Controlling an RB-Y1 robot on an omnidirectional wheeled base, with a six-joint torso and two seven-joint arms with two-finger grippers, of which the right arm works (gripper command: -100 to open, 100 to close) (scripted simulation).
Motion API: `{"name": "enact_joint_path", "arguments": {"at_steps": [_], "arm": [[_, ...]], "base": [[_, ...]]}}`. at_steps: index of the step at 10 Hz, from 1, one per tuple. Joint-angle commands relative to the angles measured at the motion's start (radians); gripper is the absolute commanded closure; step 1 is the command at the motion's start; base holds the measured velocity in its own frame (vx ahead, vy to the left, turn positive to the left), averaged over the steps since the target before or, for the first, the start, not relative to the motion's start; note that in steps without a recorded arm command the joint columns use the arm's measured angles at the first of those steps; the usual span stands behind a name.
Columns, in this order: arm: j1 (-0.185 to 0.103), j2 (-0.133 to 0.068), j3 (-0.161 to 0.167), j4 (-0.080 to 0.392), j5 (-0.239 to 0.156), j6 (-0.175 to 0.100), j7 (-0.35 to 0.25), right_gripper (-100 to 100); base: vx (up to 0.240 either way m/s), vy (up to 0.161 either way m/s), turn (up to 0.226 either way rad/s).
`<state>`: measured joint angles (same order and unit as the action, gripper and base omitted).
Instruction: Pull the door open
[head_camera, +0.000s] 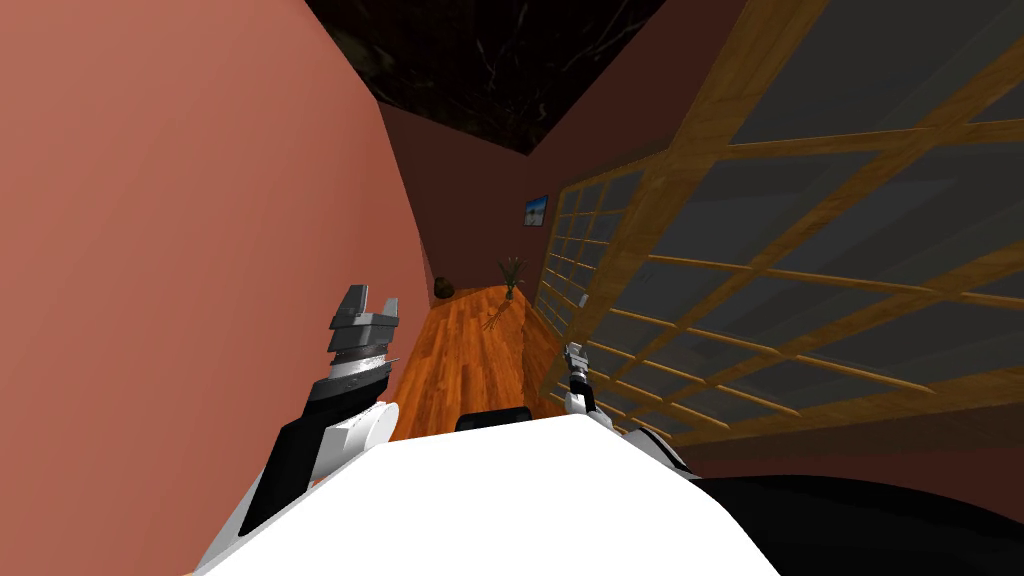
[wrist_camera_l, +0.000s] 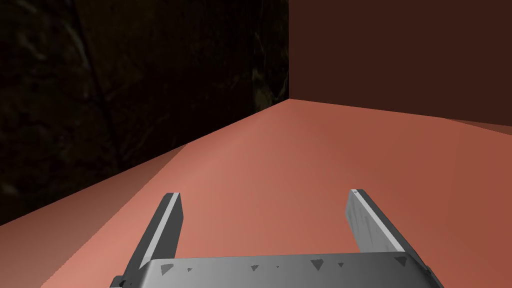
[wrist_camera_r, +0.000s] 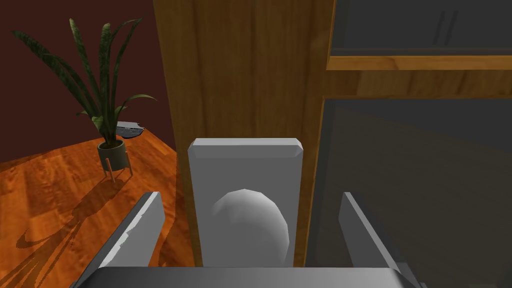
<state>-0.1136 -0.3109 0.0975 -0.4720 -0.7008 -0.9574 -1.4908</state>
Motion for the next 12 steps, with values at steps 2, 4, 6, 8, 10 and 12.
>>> {"name": "enact_joint_path", "arguments": {"at_steps": [2, 4, 6, 8, 10, 12], "arm": [[0.000, 0.000, 0.000, 0.000, 0.000, 0.000, 0.000, 100], [0.000, 0.000, 0.000, 0.000, 0.000, 0.000, 0.000, 100], [0.000, 0.000, 0.000, 0.000, 0.000, 0.000, 0.000, 100], [-0.001, -0.001, 0.010, -0.004, 0.007, 0.003, -0.007, 100], [-0.001, -0.004, 0.024, -0.009, 0.016, 0.007, -0.015, 100], [-0.001, -0.008, 0.047, -0.017, 0.032, 0.013, -0.028, 100]], "base": [[-0.005, -0.006, 0.001], [0.002, 0.006, 0.003], [0.000, 0.000, 0.000], [-0.052, -0.004, 0.018], [-0.169, -0.013, 0.045], [-0.199, 0.009, 0.048]]}}
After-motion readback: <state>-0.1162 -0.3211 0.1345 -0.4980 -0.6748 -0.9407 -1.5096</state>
